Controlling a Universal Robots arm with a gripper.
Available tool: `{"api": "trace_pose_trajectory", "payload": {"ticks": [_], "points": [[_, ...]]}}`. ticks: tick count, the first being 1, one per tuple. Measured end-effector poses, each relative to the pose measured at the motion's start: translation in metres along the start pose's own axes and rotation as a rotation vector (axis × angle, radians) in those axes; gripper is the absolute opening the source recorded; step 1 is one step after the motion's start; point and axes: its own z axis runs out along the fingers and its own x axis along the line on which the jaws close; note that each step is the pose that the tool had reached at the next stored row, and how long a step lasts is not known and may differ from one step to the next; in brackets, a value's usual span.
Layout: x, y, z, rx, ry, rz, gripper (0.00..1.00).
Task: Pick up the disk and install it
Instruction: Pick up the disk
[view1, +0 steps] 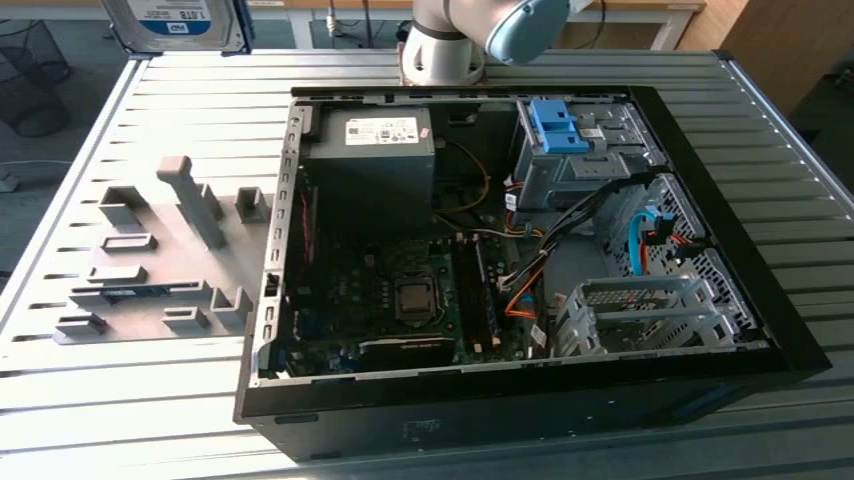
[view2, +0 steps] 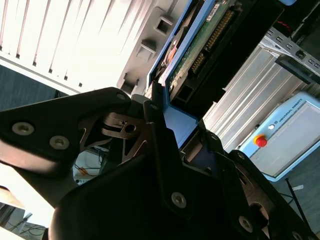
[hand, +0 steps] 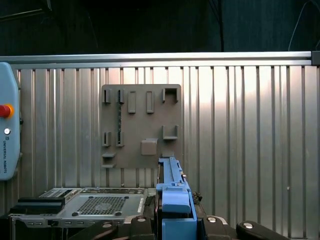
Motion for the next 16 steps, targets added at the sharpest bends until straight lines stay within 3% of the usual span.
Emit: {"api": "trace_pose_trajectory", "payload": {"ticks": [9, 16], "points": [[-0.0004, -0.0166, 0.0001, 0.0000, -0.0001, 0.000, 0.37], [-0.0006, -0.0240, 0.0002, 0.0000, 0.0000, 0.000, 0.37]]}}
